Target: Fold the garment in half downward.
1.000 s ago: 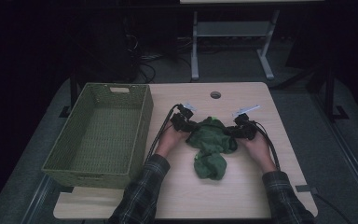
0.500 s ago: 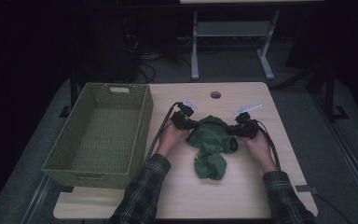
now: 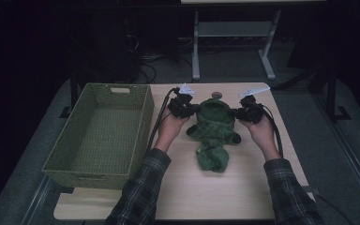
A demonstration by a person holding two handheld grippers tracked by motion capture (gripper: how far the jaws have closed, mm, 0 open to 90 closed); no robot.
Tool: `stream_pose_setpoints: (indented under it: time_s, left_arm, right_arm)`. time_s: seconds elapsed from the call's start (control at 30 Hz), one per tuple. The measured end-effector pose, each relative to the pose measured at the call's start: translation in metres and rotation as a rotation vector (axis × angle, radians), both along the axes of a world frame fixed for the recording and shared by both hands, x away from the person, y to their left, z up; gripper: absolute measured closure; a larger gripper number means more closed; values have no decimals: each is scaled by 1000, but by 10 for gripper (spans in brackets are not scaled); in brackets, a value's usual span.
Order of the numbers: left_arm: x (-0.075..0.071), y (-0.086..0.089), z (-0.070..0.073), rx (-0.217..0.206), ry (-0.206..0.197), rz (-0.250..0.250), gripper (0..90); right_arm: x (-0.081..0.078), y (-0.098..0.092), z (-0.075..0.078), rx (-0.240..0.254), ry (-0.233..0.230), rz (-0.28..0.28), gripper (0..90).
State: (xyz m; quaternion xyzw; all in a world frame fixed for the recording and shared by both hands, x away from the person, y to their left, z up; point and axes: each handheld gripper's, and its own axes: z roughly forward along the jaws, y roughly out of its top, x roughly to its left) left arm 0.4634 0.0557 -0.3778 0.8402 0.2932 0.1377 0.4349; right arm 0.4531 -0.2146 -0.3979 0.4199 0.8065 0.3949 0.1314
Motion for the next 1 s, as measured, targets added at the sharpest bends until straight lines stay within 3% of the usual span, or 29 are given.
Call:
stream_pose_setpoints:
  time_s: [0.1,0.2,0.3,0.53,0.73,1.0]
  left_arm:
    - [-7,3,6,-18,-15,-3,871]
    - [-20,3,3,-29,-24,-8,869]
    - [-29,4,0,-19,-27,-16,868]
    - [-50,6,-3,-18,-40,-50,866]
    - [-67,6,-8,-46,-36,-79,865]
    - [-90,9,-18,-67,-39,-120,864]
  right_arm:
    - [-5,-1,10,24,-40,8,875]
    - [-13,-1,9,25,-56,20,874]
    - [-23,-2,6,27,-48,37,874]
    - [-42,-5,6,41,-76,65,873]
    - [-61,-3,2,36,-100,98,869]
    - [-81,-5,-6,64,-92,131,869]
